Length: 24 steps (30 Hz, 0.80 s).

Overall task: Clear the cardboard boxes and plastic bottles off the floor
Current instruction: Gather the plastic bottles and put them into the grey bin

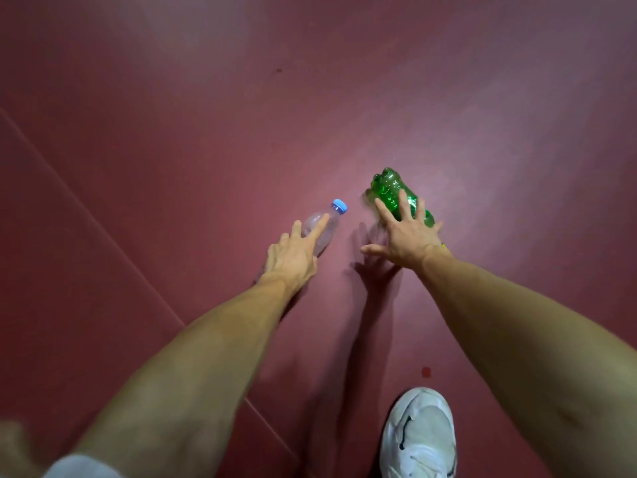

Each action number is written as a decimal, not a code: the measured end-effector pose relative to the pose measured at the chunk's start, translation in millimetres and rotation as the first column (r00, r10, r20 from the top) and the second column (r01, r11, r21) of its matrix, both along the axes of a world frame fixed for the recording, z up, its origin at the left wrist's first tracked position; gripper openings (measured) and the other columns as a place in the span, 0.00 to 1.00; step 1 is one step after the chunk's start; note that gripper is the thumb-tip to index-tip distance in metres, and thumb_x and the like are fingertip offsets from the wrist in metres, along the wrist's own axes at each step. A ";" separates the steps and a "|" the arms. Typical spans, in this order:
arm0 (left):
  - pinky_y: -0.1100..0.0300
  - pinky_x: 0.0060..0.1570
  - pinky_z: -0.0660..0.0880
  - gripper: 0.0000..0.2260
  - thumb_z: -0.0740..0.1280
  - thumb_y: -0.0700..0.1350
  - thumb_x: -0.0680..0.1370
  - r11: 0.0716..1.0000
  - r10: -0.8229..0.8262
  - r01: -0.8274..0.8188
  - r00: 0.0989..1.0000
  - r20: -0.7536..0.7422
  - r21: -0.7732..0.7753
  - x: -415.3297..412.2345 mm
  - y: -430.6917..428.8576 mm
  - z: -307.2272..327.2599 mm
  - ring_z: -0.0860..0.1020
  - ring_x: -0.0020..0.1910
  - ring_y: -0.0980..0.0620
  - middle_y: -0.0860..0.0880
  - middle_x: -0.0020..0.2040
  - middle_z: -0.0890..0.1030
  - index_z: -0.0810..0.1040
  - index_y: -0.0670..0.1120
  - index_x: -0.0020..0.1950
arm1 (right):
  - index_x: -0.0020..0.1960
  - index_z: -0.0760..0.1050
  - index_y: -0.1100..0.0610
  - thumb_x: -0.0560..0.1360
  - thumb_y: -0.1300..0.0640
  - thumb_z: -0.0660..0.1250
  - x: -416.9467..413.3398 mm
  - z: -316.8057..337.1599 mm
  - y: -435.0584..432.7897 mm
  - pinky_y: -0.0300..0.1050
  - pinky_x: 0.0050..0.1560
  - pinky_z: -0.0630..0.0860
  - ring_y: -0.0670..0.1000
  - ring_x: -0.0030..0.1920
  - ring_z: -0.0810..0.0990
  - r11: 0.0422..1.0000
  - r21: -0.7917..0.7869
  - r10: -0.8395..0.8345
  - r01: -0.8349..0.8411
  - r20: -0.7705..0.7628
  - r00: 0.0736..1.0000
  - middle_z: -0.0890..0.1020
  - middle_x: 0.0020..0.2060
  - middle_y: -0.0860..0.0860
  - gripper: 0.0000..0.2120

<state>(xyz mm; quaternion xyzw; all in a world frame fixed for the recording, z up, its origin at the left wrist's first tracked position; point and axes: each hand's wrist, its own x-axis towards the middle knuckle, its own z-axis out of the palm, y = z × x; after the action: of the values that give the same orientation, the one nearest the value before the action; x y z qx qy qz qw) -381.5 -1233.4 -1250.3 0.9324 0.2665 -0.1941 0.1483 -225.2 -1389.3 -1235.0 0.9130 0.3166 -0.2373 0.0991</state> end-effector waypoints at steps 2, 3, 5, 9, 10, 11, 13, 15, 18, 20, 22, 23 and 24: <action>0.48 0.52 0.70 0.34 0.60 0.46 0.81 0.999 -0.007 0.007 1.000 0.016 0.034 6.8 2.8 -2.9 0.74 0.60 0.38 0.42 0.74 0.63 0.44 0.64 0.80 | 0.80 0.37 0.40 0.71 0.24 0.60 4.3 -4.1 -3.3 0.76 0.68 0.57 0.65 0.79 0.38 0.999 0.012 -0.039 0.039 -0.012 0.999 0.36 0.80 0.53 0.50; 0.49 0.52 0.70 0.34 0.60 0.48 0.82 0.999 -0.005 0.005 1.000 0.010 0.044 8.1 4.5 -4.1 0.75 0.60 0.38 0.42 0.75 0.63 0.44 0.64 0.80 | 0.80 0.37 0.40 0.71 0.24 0.60 6.9 -6.5 -4.6 0.76 0.68 0.57 0.66 0.79 0.38 0.998 0.019 -0.051 0.052 -0.017 0.999 0.35 0.80 0.53 0.50; 0.50 0.51 0.70 0.33 0.61 0.50 0.82 0.999 0.018 -0.018 1.000 -0.003 0.050 9.1 7.9 -4.8 0.77 0.58 0.37 0.42 0.74 0.65 0.46 0.64 0.80 | 0.80 0.38 0.40 0.70 0.25 0.62 13.2 -10.1 -5.8 0.76 0.68 0.59 0.65 0.79 0.39 0.997 0.031 -0.063 0.064 -0.030 0.998 0.35 0.80 0.52 0.50; 0.52 0.46 0.67 0.32 0.62 0.50 0.81 0.997 0.076 -0.076 0.997 0.006 0.031 11.4 7.1 -2.2 0.79 0.55 0.38 0.44 0.65 0.70 0.49 0.65 0.80 | 0.80 0.38 0.39 0.68 0.27 0.67 27.3 -15.6 -0.3 0.76 0.67 0.62 0.65 0.79 0.40 0.997 0.033 -0.071 0.073 -0.053 0.996 0.34 0.80 0.52 0.53; 0.52 0.46 0.67 0.32 0.62 0.50 0.81 0.996 0.083 -0.084 0.996 0.009 0.031 11.8 5.6 -2.3 0.79 0.55 0.38 0.45 0.65 0.70 0.49 0.65 0.80 | 0.80 0.38 0.39 0.68 0.27 0.68 30.9 -16.4 2.2 0.76 0.67 0.63 0.65 0.79 0.40 0.997 0.032 -0.071 0.072 -0.053 0.996 0.34 0.79 0.52 0.54; 0.52 0.46 0.67 0.32 0.62 0.50 0.81 0.995 0.090 -0.090 0.996 0.012 0.032 12.3 4.5 -2.6 0.79 0.54 0.38 0.45 0.65 0.70 0.49 0.65 0.80 | 0.80 0.37 0.39 0.68 0.28 0.68 34.5 -17.0 4.2 0.75 0.67 0.64 0.65 0.79 0.41 0.997 0.033 -0.068 0.070 -0.054 0.996 0.34 0.79 0.51 0.54; 0.52 0.46 0.67 0.32 0.62 0.50 0.81 0.995 0.099 -0.100 0.995 0.014 0.031 11.6 4.3 -4.6 0.79 0.55 0.39 0.45 0.65 0.70 0.50 0.66 0.80 | 0.80 0.37 0.39 0.69 0.28 0.69 39.3 -19.7 6.1 0.74 0.66 0.66 0.65 0.79 0.43 0.997 0.030 -0.063 0.065 -0.057 0.996 0.34 0.79 0.51 0.54; 0.52 0.46 0.67 0.32 0.63 0.51 0.81 0.994 0.107 -0.108 0.994 0.009 0.025 11.1 7.4 -6.5 0.79 0.56 0.38 0.46 0.66 0.70 0.49 0.66 0.79 | 0.80 0.38 0.40 0.70 0.29 0.68 41.2 -24.3 5.6 0.72 0.65 0.68 0.65 0.79 0.46 0.998 0.024 -0.050 0.050 -0.037 0.998 0.35 0.80 0.52 0.52; 0.52 0.46 0.67 0.32 0.63 0.52 0.80 0.993 0.111 -0.112 0.994 0.015 0.026 10.8 11.5 -8.2 0.79 0.56 0.38 0.47 0.65 0.71 0.49 0.66 0.79 | 0.81 0.43 0.42 0.76 0.33 0.63 40.2 -31.2 2.5 0.65 0.61 0.74 0.64 0.77 0.54 0.999 0.030 0.018 -0.020 0.060 0.998 0.40 0.81 0.52 0.43; 0.52 0.46 0.68 0.33 0.63 0.53 0.80 0.994 0.110 -0.110 0.994 0.024 0.020 11.2 13.2 -9.3 0.79 0.57 0.38 0.47 0.64 0.72 0.49 0.66 0.79 | 0.81 0.48 0.43 0.80 0.37 0.59 37.5 -32.5 1.1 0.58 0.57 0.75 0.63 0.74 0.59 0.995 0.046 0.080 -0.086 0.119 0.990 0.45 0.81 0.52 0.34; 0.52 0.47 0.68 0.33 0.64 0.53 0.80 0.994 0.109 -0.109 0.994 0.031 0.010 11.0 13.5 -10.1 0.79 0.57 0.38 0.47 0.64 0.72 0.50 0.66 0.79 | 0.80 0.53 0.44 0.82 0.41 0.57 34.6 -30.7 -1.0 0.53 0.52 0.74 0.60 0.72 0.63 0.988 0.086 0.116 -0.131 0.153 0.981 0.50 0.81 0.51 0.29; 0.52 0.47 0.68 0.33 0.64 0.54 0.80 0.994 0.110 -0.110 0.993 0.034 0.007 11.3 13.8 -10.7 0.79 0.58 0.38 0.47 0.64 0.72 0.50 0.66 0.79 | 0.80 0.54 0.45 0.83 0.42 0.57 34.4 -29.3 -2.1 0.53 0.51 0.74 0.59 0.72 0.64 0.983 0.113 0.123 -0.142 0.161 0.979 0.51 0.80 0.51 0.28; 0.52 0.48 0.69 0.33 0.64 0.54 0.80 0.994 0.111 -0.111 0.993 0.036 0.006 11.2 14.0 -11.0 0.78 0.58 0.39 0.47 0.63 0.72 0.50 0.66 0.79 | 0.80 0.53 0.44 0.83 0.42 0.58 35.0 -27.3 -3.6 0.53 0.51 0.74 0.59 0.71 0.65 0.981 0.134 0.122 -0.144 0.161 0.979 0.51 0.80 0.52 0.29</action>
<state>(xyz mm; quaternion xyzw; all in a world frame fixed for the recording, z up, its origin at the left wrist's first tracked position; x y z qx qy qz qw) -370.3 -1219.4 -1261.3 0.9200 0.3160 -0.1677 0.1601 -190.2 -1393.0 -1262.3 0.9101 0.3848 -0.1361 0.0721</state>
